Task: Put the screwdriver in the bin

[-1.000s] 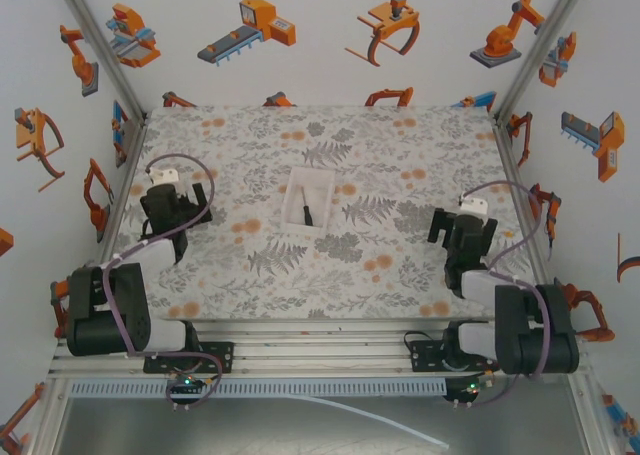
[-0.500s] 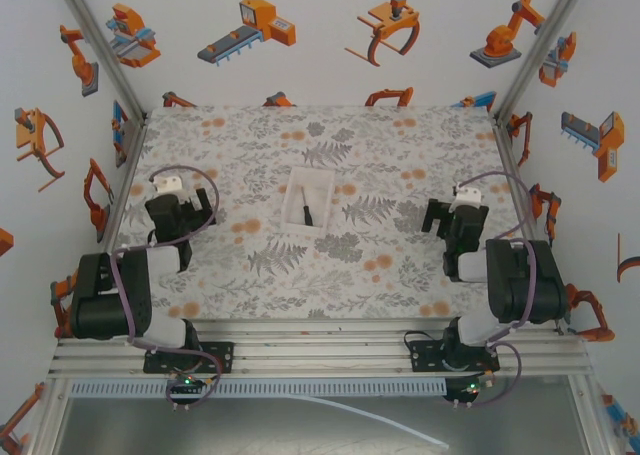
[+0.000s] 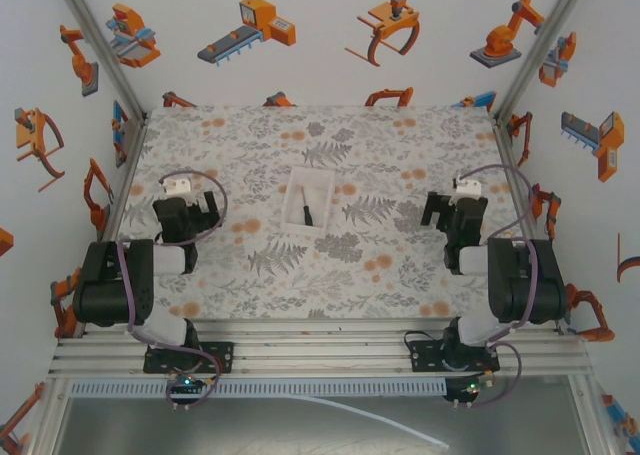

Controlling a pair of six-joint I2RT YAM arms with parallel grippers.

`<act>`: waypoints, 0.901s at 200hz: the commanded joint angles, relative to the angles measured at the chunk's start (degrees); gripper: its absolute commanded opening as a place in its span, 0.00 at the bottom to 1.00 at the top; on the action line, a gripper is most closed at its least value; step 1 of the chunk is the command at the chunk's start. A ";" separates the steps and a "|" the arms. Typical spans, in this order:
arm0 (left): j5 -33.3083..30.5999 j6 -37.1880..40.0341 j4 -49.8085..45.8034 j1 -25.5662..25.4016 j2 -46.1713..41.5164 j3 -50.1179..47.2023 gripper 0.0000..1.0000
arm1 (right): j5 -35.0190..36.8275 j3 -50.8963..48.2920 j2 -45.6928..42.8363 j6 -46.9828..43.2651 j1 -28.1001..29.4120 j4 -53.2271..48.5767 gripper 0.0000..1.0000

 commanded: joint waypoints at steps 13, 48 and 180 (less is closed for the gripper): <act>-0.57 1.16 0.13 -0.15 -0.05 0.86 0.97 | -0.34 0.88 -0.11 -0.67 -0.34 0.09 0.99; -0.57 1.14 -0.08 -0.15 -0.10 0.86 0.97 | -0.32 0.89 -0.16 -0.71 -0.35 0.10 0.99; -0.59 1.15 -0.09 -0.15 -0.15 0.91 0.97 | -0.39 0.89 -0.13 -0.71 -0.35 0.12 0.99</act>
